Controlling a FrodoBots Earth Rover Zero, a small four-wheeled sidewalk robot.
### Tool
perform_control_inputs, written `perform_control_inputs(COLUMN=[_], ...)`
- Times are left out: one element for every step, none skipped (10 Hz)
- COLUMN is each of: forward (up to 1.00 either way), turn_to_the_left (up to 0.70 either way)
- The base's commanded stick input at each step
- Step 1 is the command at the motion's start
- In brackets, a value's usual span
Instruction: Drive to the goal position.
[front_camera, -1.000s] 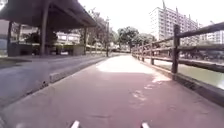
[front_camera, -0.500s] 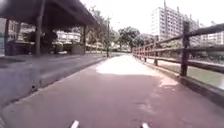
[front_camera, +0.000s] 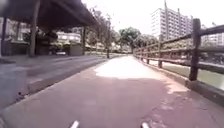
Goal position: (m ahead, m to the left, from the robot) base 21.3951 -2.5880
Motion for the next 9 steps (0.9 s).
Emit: perform_control_inputs(forward=[0.70,0.70,0.70,0.70,0.70,0.70,0.70,0.70,0.70], turn_to_the_left=[-0.34,-0.12,0.00,0.00,0.00,0.00,0.00,0.00,0.00])
